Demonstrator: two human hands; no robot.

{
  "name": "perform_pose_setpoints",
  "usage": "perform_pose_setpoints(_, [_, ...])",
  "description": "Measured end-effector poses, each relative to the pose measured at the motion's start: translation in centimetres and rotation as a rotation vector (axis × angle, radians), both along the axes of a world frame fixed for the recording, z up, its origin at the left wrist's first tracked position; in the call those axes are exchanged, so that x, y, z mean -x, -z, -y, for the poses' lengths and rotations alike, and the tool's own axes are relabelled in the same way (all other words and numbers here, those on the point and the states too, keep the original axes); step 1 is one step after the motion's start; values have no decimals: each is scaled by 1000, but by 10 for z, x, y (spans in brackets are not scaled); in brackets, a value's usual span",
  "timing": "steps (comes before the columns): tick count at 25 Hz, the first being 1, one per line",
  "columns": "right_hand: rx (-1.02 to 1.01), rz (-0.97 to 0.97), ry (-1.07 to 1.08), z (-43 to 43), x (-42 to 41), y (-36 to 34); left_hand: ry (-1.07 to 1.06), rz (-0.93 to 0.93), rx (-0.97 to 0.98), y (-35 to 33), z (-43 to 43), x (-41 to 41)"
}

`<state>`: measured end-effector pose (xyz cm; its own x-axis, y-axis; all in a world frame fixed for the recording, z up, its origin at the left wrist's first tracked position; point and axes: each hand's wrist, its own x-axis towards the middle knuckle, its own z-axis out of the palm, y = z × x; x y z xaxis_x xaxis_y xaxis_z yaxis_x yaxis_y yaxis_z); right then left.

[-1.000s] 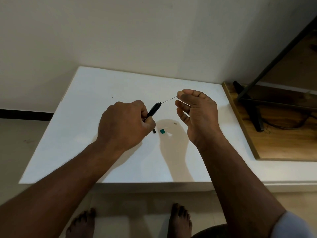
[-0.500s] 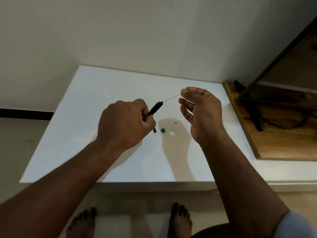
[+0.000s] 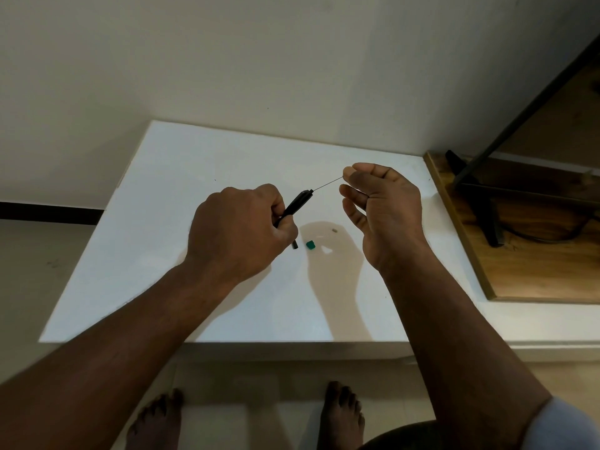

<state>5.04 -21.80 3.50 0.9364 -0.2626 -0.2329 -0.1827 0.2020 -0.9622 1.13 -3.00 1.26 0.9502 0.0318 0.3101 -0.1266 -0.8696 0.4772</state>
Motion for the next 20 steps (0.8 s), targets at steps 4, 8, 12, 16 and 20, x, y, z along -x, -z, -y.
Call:
perform_pose_setpoints(4, [0, -2, 6, 0, 0, 0, 5, -2, -4, 0, 0, -1])
perform_pose_setpoints(8, [7, 2, 8, 0, 0, -1, 15, 2, 3, 1, 0, -1])
perform_pose_setpoints(12, [47, 22, -6, -2, 2, -2, 22, 14, -1, 1, 0, -1])
perform_pose_setpoints(16, [145, 67, -96, -5, 4, -5, 19, 3, -5, 1, 1, -1])
perform_pose_setpoints(20, [322, 128, -176, -11, 7, -5, 30, 1, 34, 0, 2, -1])
